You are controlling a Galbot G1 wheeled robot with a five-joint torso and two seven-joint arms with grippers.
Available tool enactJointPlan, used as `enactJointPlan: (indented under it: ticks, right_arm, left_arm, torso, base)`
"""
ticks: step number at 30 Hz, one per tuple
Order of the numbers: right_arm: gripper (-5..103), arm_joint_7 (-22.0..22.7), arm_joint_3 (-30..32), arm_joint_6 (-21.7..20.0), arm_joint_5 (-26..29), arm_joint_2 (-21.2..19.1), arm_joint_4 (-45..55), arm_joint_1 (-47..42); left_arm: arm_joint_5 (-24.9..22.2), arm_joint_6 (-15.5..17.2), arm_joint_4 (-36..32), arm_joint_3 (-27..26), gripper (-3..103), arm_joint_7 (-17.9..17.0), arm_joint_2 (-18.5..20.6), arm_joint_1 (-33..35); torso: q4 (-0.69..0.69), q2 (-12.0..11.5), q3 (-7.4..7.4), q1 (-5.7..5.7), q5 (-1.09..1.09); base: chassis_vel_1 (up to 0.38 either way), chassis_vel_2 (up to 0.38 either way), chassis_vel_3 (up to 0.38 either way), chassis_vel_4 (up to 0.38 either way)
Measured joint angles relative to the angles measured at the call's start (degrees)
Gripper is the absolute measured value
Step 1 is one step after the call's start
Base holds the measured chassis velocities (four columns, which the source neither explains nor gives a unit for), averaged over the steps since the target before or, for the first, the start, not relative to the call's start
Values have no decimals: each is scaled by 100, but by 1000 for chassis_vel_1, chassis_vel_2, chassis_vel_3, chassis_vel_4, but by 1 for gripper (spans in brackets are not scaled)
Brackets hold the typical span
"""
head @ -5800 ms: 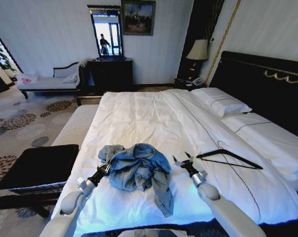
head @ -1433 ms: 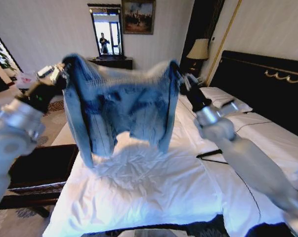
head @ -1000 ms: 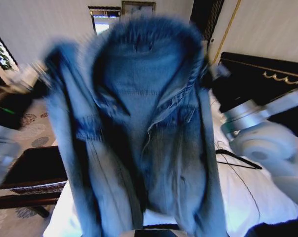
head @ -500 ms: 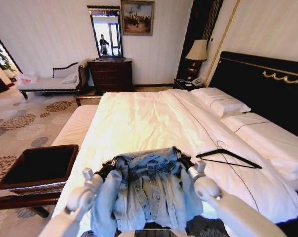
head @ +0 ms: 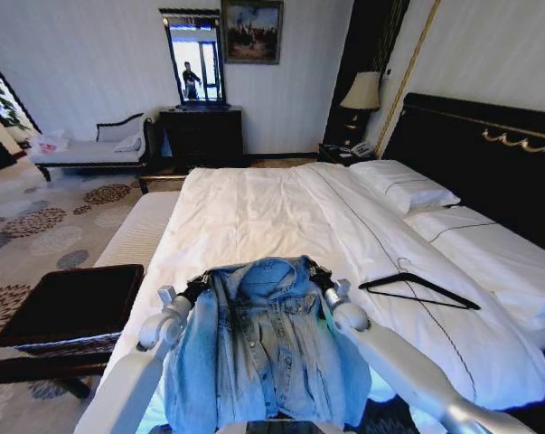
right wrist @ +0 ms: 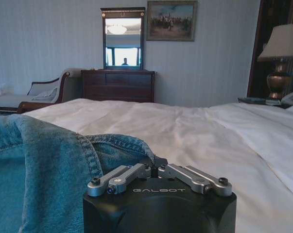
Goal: Pick up the clothes from the bed and hang them on the clothes hanger.
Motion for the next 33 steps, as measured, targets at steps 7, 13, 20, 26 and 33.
enactJointPlan:
  ticks: [7,13,20,26,33]
  right_arm:
    - [1,-12,-392,34,-162,344,-878,721]
    - [1,282,-597,-102,-541,661,-1521,926]
    - [5,904,-661,-170,-935,1080,-1671,826]
    - [38,1783,-274,89,-1416,1067,-1218,617]
    - [66,1841,-289,-8,-1342,567,-686,395]
  left_arm:
    - [-9,-119,989,69,1,-1,-474,-727]
    - [-40,-217,1581,287,-2,-21,-693,-1181]
    - [-25,-261,1672,397,21,-214,-790,-1203]
    - [82,-171,660,116,53,-312,-336,-655]
    - [412,-102,81,8,75,-201,-44,-89]
  torso:
    - [-1,0,-1,-1,-2]
    - [-2,0,-1,1,0]
    - [-1,1,-2,-1,0]
    - [0,2,-2,-2,1]
    - [-2,2,-3,-3,0]
  base:
    - [0,0,0,0]
    - [0,0,0,0]
    - [0,0,0,0]
    - [0,0,0,0]
    - [0,0,0,0]
